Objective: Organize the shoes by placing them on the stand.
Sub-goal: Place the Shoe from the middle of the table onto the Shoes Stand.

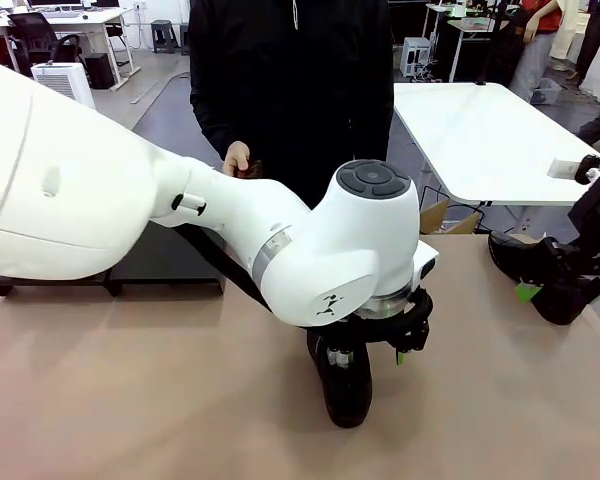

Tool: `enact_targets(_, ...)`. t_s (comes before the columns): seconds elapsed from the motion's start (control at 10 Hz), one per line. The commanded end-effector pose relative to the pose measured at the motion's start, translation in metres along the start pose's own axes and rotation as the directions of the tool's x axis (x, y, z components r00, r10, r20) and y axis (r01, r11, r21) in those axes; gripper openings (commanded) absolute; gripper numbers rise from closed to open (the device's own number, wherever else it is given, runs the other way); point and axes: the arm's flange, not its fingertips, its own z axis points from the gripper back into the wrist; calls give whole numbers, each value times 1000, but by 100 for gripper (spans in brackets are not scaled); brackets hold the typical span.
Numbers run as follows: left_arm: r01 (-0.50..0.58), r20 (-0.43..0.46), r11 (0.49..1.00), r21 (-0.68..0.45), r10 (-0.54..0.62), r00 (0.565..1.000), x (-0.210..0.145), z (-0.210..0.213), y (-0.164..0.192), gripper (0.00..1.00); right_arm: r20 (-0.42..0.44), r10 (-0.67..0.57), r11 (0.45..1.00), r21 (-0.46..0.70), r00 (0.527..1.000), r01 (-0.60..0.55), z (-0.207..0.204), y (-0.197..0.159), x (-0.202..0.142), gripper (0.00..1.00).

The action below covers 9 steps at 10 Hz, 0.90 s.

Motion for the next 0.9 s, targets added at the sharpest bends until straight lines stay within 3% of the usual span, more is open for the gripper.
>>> enact_targets(0.0,-73,21,997,32,72,997,2,-13,-10,76,-1,-9,1000,12,1000,9,0,0,1,100)
enact_targets(0.1,-132,13,991,28,132,991,5,-17,-9,76,-1,-9,1000,12,1000,9,0,0,1,100)
enact_targets(0.2,-129,31,991,46,128,991,7,-16,-9,62,-1,-9,1000,12,1000,9,0,0,1,100)
enact_targets(0.5,-171,33,982,86,169,985,8,-13,-9,5,-1,-9,1000,12,1000,9,0,0,1,100)
enact_targets(0.6,-175,35,979,105,173,984,8,-14,-8,0,-1,-9,1000,12,1000,9,0,0,1,100)
enact_targets(0.8,-179,7,977,119,180,984,5,-19,-6,0,-1,-9,1000,12,1000,9,0,0,1,100)
